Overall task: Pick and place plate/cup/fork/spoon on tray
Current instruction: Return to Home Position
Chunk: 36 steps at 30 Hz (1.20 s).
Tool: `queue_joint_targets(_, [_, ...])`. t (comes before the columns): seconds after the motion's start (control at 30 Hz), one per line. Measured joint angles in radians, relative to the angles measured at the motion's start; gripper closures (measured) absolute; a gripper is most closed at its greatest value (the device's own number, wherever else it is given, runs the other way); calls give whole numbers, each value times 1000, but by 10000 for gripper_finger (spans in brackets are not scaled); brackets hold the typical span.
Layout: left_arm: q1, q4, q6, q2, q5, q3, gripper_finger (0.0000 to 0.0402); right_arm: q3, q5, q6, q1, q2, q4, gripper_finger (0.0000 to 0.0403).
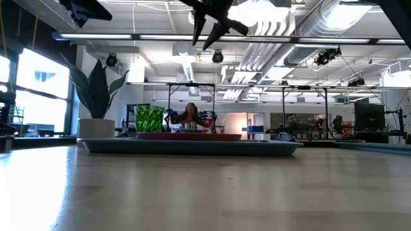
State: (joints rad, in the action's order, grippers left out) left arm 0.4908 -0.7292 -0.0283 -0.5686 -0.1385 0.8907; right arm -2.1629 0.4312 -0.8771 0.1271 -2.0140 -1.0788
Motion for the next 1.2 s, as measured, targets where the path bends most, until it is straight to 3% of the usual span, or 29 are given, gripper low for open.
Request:
queue_joint_targets(0.4, [0, 113, 75, 330, -2, -294, 399, -70, 15, 49, -33, 0, 10, 277])
queue_joint_targets(0.9, [0, 165, 97, 556, -2, -310, 399, -70, -17, 93, -32, 0, 8, 277])
queue_joint_targets(1.2, [0, 227, 189, 564, -3, -394, 399, -70, -21, 106, -32, 0, 7, 277])
